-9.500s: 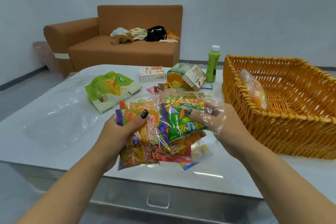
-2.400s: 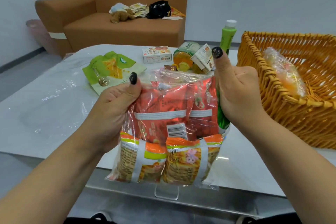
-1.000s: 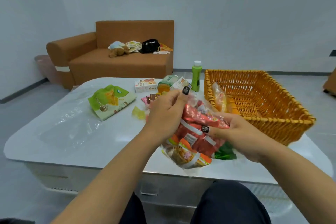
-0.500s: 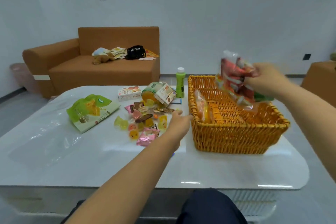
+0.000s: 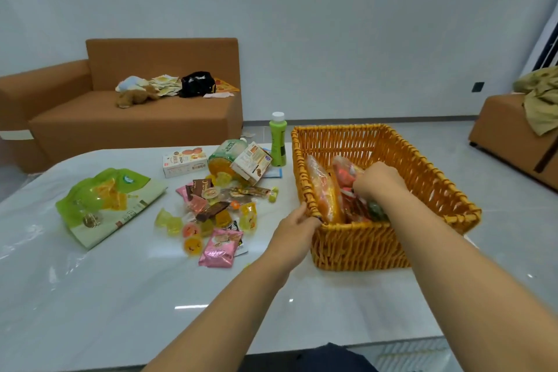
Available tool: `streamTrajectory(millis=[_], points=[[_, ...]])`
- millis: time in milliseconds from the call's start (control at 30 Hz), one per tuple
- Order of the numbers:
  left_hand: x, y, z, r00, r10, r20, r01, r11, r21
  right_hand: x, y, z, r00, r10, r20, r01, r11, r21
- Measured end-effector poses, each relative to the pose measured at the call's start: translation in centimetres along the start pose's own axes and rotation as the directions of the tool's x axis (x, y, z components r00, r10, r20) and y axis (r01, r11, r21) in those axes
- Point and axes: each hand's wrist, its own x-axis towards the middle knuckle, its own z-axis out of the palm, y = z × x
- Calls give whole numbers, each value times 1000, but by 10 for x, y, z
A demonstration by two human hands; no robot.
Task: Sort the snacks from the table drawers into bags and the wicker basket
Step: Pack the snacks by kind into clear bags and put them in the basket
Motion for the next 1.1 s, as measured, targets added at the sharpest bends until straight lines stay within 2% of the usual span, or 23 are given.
streamTrajectory(millis=[100,167,267,367,533,633,800,867,933,967,1033,1100], points=[[-5,-4,8,999,35,31,-37,997,68,-3,-16,9,1000,7,26,-5,997,-81],[-5,-11,9,999,51,3,-51,997,55,-8,-18,6,992,12,126,-3,997,-71],[1,-15,8,998,47,-39,-47,999,-1,-19,-11,-15,919,-98,383,36,986,165],[7,-14,13,1000,30,4,-30,999,-12,-8,6,-19,900,-152,410,-12,929,371],[14,-14,21,999,18,39,-16,998,-57,15,16,18,862,-53,504,-140,930,338],[15,-17,23,995,28,92,-17,993,-113,14,6,26,851,-94,516,-130,915,382],[14,-10,15,992,-21,128,35,994,-107,6,2,26,881,-140,451,-66,909,411],[7,-8,7,991,-32,132,50,990,-134,5,0,28,927,-123,355,28,964,263],[-2,-8,-2,994,-36,101,55,980,-189,4,-3,31,988,-53,148,48,998,38],[-6,-9,-9,997,-34,73,48,977,-208,-1,-6,30,998,-35,48,35,999,-4],[-15,-10,-23,1000,-25,-9,22,982,-189,-17,-15,25,975,-171,-140,178,983,37],[-27,-11,-41,993,-9,-118,-16,979,-204,-42,-27,23,872,-385,-302,441,886,143]])
